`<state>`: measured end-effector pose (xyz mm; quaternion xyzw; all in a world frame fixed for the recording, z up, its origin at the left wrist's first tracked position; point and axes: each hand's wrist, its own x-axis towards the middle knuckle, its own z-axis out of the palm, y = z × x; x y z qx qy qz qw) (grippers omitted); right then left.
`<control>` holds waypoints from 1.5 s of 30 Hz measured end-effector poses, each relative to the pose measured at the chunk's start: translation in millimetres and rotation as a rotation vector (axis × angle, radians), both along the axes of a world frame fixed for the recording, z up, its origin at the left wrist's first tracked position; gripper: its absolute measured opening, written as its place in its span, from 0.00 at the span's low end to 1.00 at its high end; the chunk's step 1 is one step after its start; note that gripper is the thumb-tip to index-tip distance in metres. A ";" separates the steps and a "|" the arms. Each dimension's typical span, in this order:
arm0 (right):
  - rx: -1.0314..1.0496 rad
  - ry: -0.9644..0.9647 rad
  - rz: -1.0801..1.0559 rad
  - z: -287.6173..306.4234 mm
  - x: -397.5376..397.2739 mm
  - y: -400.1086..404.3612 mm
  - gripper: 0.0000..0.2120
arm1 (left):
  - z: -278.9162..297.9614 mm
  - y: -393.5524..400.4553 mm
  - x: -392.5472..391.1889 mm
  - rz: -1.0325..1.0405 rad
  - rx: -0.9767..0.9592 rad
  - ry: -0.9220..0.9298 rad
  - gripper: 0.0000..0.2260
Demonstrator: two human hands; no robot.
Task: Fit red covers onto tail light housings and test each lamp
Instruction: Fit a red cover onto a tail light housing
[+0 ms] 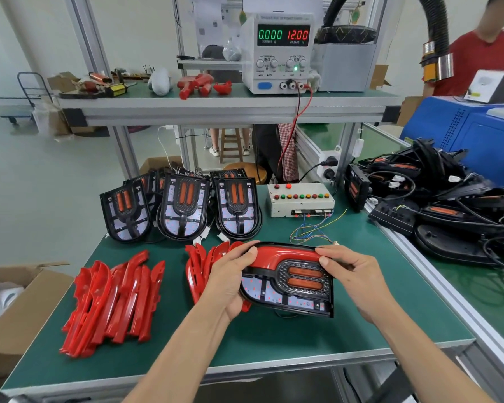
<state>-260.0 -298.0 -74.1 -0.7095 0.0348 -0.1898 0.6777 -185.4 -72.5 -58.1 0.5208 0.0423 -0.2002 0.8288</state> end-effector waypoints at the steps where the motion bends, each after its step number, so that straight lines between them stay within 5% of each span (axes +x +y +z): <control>1: -0.009 0.007 0.004 -0.9 -0.9 0.3 0.18 | 0.1 -0.1 -0.5 0.004 0.005 -0.002 0.13; 4: -0.070 0.053 0.019 3.5 -4.2 0.7 0.17 | 0.7 0.4 -2.3 0.017 0.059 -0.045 0.11; 9: -0.631 0.063 -0.135 20.0 5.8 15.0 0.06 | 0.6 -5.3 -8.4 -0.015 0.095 -0.157 0.10; 11: -0.700 0.108 -0.007 29.8 18.4 29.1 0.16 | -0.4 -10.1 -11.2 -0.033 0.134 -0.227 0.12; 14: -0.891 0.237 0.222 43.0 39.2 38.5 0.15 | -0.4 -12.0 -14.3 -0.036 0.163 -0.291 0.11; 20: -0.691 0.280 0.481 47.0 50.7 30.5 0.17 | -4.5 -5.8 -17.8 -0.047 0.176 -0.294 0.10; 29: -0.585 0.287 0.421 40.0 48.6 32.9 0.09 | -6.1 -8.2 -16.0 -0.065 0.275 -0.338 0.10; 33: -0.528 0.314 0.394 44.2 43.4 29.2 0.10 | -3.7 0.8 -14.9 -0.225 0.152 -0.204 0.21; 45: -0.357 0.368 0.413 43.8 36.4 30.8 0.09 | 0.1 -7.7 -10.2 -0.141 0.075 -0.115 0.16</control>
